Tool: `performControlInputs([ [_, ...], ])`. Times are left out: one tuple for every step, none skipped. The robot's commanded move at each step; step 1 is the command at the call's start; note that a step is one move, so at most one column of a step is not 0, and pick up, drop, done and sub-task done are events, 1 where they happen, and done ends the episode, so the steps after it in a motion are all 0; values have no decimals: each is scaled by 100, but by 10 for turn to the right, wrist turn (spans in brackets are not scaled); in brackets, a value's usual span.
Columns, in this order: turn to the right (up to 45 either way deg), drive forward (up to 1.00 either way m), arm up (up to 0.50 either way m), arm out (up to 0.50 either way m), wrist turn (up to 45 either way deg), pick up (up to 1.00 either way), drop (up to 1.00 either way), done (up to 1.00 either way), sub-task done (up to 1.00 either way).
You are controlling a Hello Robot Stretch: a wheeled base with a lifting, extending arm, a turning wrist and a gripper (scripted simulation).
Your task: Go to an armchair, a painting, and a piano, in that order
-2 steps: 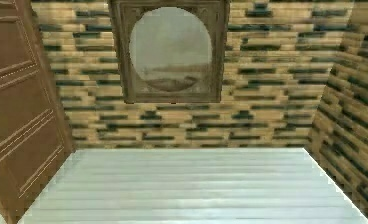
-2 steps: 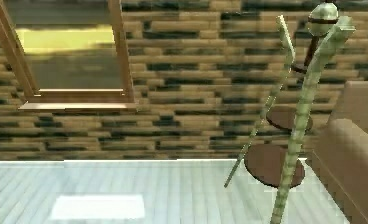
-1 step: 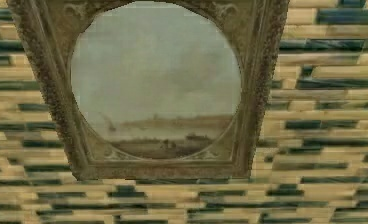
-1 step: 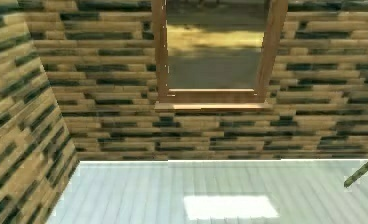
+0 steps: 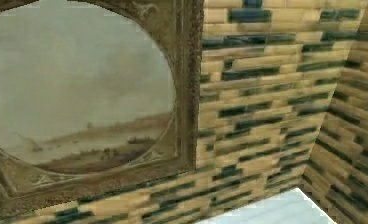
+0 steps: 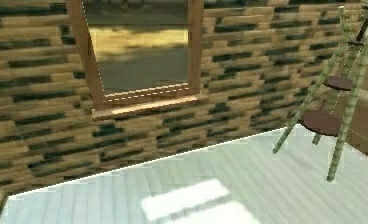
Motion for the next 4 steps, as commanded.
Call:
performControlInputs([
  [0, 10, 0, 0, 0, 0, 0, 0, 0],
  [-270, 0, 0, 0, 0, 0, 0, 0, 0],
  [0, 0, 0, 0, 0, 0, 0, 0, 100],
  [-450, 0, 0, 0, 0, 0, 0, 0, 0],
])
